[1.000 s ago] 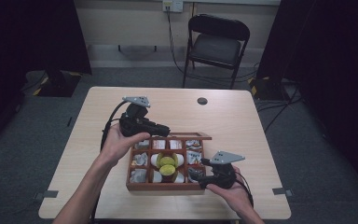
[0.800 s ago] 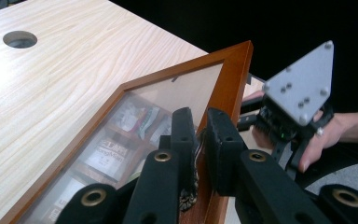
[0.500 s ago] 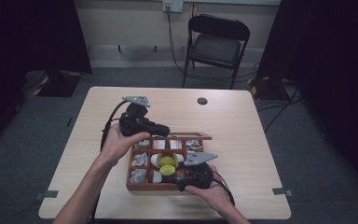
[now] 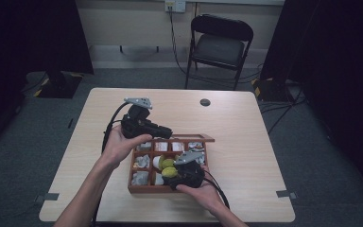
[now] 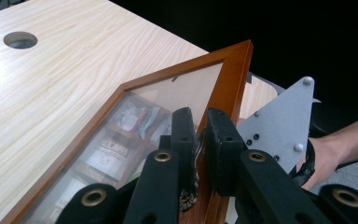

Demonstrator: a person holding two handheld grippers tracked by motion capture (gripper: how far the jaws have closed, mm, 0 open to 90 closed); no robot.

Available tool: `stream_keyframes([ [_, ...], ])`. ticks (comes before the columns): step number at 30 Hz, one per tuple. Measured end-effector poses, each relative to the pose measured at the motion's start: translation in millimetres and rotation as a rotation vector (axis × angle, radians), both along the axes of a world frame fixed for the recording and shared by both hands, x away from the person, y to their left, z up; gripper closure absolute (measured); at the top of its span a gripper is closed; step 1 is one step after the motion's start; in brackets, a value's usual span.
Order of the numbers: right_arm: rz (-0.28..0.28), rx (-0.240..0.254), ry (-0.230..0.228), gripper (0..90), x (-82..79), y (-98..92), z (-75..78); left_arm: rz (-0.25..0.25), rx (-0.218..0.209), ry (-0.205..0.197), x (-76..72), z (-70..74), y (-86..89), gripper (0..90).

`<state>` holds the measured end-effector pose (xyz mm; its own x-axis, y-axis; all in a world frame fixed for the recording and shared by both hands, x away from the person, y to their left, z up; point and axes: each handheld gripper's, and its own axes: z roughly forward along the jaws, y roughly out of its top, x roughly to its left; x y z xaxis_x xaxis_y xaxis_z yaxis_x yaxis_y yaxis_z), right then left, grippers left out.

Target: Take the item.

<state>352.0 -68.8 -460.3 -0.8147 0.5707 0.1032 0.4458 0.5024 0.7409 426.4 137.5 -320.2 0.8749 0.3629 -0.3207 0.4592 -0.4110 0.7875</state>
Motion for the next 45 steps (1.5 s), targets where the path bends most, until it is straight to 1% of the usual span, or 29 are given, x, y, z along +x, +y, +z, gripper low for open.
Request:
stream_keyframes([
  [2,-0.013,-0.019,0.005,33.1,0.7,-0.1,-2.3,-0.004,0.003,-0.001,-0.4,0.1,-0.3,82.1],
  [4,-0.024,-0.017,0.023,32.4,2.1,-0.8,-5.2,-0.003,0.007,-0.003,-0.7,0.2,-0.4,82.1],
  [5,-0.037,-0.023,0.038,32.3,1.7,-0.3,-6.2,-0.004,0.006,-0.002,-0.5,0.2,-0.3,82.1],
  [9,-0.04,-0.027,0.042,31.9,2.8,0.8,-9.2,-0.001,0.002,-0.001,-0.1,0.0,-0.1,82.1],
  [11,-0.066,-0.036,0.064,31.9,1.6,2.6,-8.5,-0.004,0.004,-0.003,-0.4,0.1,-0.2,82.1],
  [12,-0.061,-0.04,0.06,32.1,1.8,3.0,-8.8,-0.004,0.006,-0.003,-0.9,0.0,-0.6,82.1],
  [15,-0.069,-0.052,0.068,32.5,1.6,4.7,-9.2,-0.003,0.01,-0.005,-1.3,0.1,-0.8,82.1],
  [16,-0.05,-0.049,0.043,32.9,3.1,5.1,-10.4,-0.002,0.009,-0.005,-1.4,0.0,-0.9,82.1],
  [17,-0.06,-0.062,0.052,32.8,1.8,5.8,-9.8,-0.002,0.009,-0.005,-1.4,0.0,-0.9,82.1],
  [19,-0.046,-0.069,0.038,34.1,2.3,6.5,-10.5,-0.002,0.009,-0.005,-1.3,0.0,-0.9,82.1],
  [22,-0.051,-0.081,0.042,37.5,2.2,7.4,-11.0,-0.004,0.003,-0.001,-0.5,-0.1,-0.6,82.1],
  [27,-0.045,-0.079,0.039,38.1,2.1,7.2,-11.2,-0.004,0.007,-0.001,-0.9,-0.2,-1.1,82.1],
  [28,-0.044,-0.065,0.03,40.0,2.0,6.0,-10.5,-0.004,0.005,-0.002,-0.9,-0.2,-0.6,82.1],
  [29,-0.05,-0.055,0.032,40.1,1.6,5.4,-10.2,-0.004,0.006,-0.002,-0.9,-0.2,-0.5,82.1],
  [32,-0.048,-0.055,0.028,40.1,1.2,5.1,-10.3,-0.007,0.007,-0.001,-1.0,-0.4,-0.7,82.1],
  [34,-0.049,-0.054,0.036,39.9,1.6,5.1,-10.2,-0.007,0.007,-0.001,-1.1,-0.4,-0.7,82.1],
  [35,-0.054,-0.056,0.048,39.5,1.5,5.0,-10.1,-0.007,0.007,-0.002,-1.1,-0.5,-0.8,82.1],
  [36,-0.05,-0.059,0.058,38.2,1.4,5.0,-10.2,-0.008,0.008,-0.002,-1.3,-0.5,-1.1,82.1],
  [37,-0.035,-0.065,0.053,38.0,2.0,5.6,-10.9,-0.008,0.01,-0.002,-1.3,-0.4,-1.2,82.1],
  [39,-0.045,-0.073,0.056,37.4,1.5,6.0,-10.9,-0.008,0.009,-0.002,-1.4,-0.4,-1.2,82.1],
  [40,-0.054,-0.075,0.069,36.5,2.5,5.9,-11.1,-0.007,0.009,-0.003,-1.5,-0.4,-1.2,82.1],
  [45,-0.055,-0.092,0.084,38.9,3.8,7.6,-11.5,-0.009,0.009,-0.003,-1.6,-0.5,-1.3,82.1],
])
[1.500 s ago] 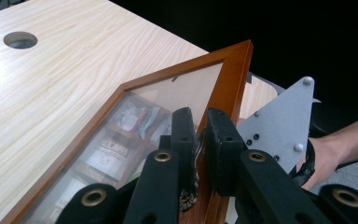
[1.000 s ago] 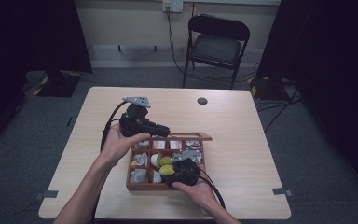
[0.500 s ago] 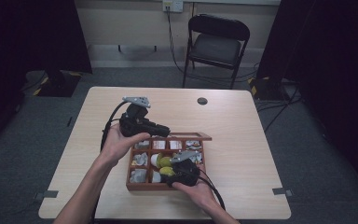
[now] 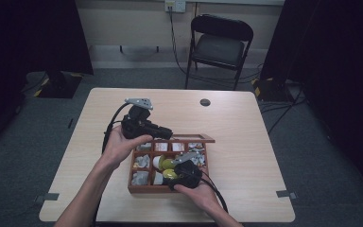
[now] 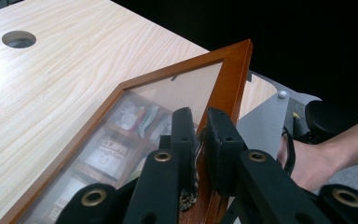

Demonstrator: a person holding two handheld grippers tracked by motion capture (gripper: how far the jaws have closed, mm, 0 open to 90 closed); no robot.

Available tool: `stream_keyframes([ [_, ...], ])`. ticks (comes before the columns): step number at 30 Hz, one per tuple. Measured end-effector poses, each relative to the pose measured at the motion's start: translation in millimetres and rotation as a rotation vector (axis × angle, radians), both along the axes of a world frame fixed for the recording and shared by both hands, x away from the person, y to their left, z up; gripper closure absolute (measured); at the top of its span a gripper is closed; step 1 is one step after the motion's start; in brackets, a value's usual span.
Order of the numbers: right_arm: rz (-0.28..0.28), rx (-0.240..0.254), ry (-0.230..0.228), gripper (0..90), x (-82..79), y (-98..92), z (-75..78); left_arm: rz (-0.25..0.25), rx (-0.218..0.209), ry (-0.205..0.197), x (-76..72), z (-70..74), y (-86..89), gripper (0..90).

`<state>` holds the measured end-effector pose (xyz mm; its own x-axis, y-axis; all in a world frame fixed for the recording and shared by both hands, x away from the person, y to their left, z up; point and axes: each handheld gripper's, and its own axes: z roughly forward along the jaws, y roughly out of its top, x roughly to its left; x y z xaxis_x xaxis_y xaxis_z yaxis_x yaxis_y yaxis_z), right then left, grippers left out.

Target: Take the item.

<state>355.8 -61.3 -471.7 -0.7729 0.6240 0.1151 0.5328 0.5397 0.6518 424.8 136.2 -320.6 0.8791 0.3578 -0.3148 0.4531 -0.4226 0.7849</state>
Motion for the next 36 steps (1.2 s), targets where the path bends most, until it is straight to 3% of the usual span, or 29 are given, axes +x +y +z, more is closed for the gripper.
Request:
stream_keyframes([
  [8,0.002,-0.008,-0.002,39.9,0.2,0.2,-0.2,-0.002,0.0,0.0,0.1,0.0,-0.2,82.1],
  [12,-0.003,0.024,-0.031,39.9,-2.1,-2.1,1.0,0.003,0.0,-0.001,0.0,0.0,0.2,82.1],
  [14,-0.017,0.033,-0.02,39.9,-3.8,-2.9,2.1,0.002,-0.001,0.001,0.1,-0.1,0.3,82.1],
  [21,0.002,0.086,-0.061,39.9,-3.5,-6.7,4.3,0.0,0.0,0.001,-0.1,0.0,0.2,82.1],
  [25,-0.008,0.099,-0.043,39.9,-4.1,-8.7,6.5,-0.003,0.002,0.002,0.0,-0.2,0.2,82.1],
  [36,-0.007,0.155,-0.087,39.9,-7.0,-17.2,15.2,-0.002,-0.001,0.003,0.3,-0.3,0.5,82.1],
])
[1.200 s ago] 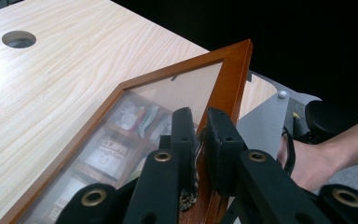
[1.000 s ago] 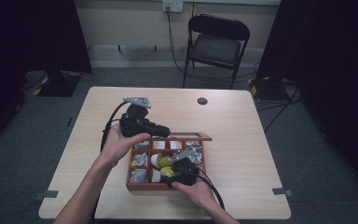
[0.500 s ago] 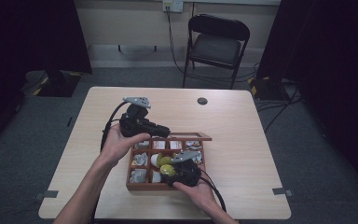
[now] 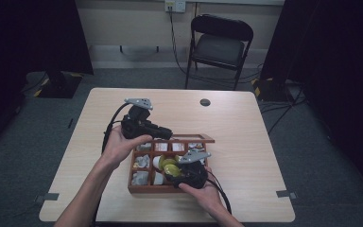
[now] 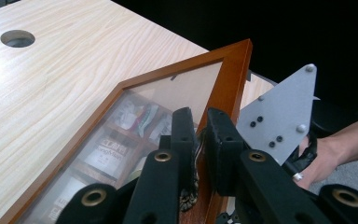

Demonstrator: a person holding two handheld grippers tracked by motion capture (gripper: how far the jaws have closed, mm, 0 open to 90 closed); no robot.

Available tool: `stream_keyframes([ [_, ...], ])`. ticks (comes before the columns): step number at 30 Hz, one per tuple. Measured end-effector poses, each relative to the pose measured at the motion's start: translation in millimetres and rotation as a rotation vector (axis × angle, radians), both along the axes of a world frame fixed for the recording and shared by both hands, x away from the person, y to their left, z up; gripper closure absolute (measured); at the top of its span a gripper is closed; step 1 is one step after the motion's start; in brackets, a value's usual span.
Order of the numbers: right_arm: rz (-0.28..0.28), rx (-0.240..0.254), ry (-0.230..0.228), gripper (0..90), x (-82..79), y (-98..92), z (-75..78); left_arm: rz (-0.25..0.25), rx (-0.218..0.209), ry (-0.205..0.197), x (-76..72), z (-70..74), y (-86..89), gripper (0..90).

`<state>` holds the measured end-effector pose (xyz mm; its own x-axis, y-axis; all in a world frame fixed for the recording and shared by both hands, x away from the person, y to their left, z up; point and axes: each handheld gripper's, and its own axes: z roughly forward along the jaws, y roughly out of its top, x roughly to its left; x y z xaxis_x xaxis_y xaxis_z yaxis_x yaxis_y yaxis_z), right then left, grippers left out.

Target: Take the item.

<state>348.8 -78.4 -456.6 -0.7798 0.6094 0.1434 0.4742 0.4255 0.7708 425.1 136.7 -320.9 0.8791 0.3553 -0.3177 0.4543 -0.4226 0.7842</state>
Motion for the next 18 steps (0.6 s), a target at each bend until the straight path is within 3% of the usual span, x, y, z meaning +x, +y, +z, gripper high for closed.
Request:
stream_keyframes([
  [18,-0.025,0.04,-0.01,40.0,-4.1,-13.2,10.0,0.005,0.001,-0.003,-0.2,0.4,-0.3,82.1],
])
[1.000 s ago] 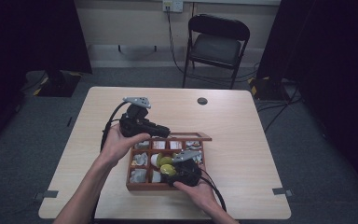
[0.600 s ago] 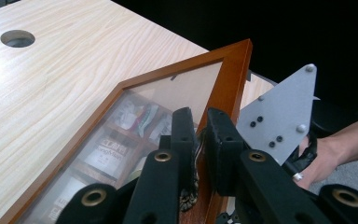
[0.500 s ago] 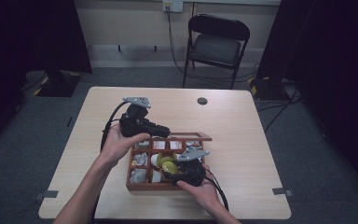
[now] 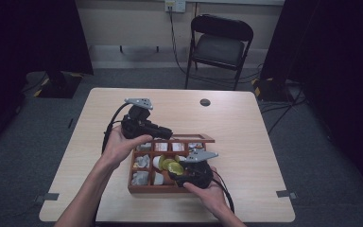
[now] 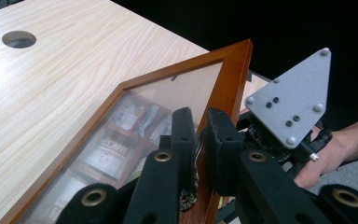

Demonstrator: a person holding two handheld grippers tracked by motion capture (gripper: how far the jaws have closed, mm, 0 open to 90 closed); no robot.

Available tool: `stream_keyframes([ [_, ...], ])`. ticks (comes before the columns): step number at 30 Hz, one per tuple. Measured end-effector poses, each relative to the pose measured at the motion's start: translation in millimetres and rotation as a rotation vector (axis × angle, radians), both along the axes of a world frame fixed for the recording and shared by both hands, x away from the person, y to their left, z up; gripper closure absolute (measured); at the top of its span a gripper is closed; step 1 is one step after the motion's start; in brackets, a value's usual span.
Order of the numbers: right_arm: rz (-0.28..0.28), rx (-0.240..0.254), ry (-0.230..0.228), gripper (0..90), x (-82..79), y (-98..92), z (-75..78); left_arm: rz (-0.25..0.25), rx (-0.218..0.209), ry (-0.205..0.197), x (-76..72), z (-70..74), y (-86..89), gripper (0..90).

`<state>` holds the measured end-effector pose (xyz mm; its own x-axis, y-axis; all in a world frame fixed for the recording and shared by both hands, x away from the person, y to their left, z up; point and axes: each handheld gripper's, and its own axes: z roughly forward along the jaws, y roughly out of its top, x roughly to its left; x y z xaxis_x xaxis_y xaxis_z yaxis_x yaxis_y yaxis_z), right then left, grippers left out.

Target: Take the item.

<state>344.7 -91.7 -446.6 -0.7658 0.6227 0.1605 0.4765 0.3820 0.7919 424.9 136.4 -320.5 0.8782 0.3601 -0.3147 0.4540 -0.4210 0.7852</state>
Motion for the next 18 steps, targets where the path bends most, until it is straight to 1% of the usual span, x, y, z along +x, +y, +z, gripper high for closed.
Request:
stream_keyframes([
  [4,0.006,0.005,-0.01,39.9,-2.5,-2.0,1.9,-0.001,0.001,0.001,0.0,0.0,0.0,82.1],
  [8,0.017,0.017,-0.027,40.0,-4.7,-6.2,7.7,-0.006,0.002,0.002,-0.2,-0.3,-0.2,82.1],
  [12,0.015,0.023,-0.03,40.0,-7.2,-8.9,9.9,-0.006,0.002,0.002,-0.3,-0.2,-0.3,82.1],
  [13,0.016,0.027,-0.039,40.0,-8.5,-10.8,11.1,-0.002,0.003,0.001,-0.5,0.0,-0.2,82.1],
  [17,0.013,0.023,-0.046,40.0,-10.8,-15.8,12.3,-0.008,0.005,0.002,-0.4,-0.3,-0.6,82.1],
  [18,0.01,0.029,-0.047,40.0,-11.2,-17.7,12.4,-0.009,0.004,0.002,-0.2,-0.3,-0.4,82.2],
])
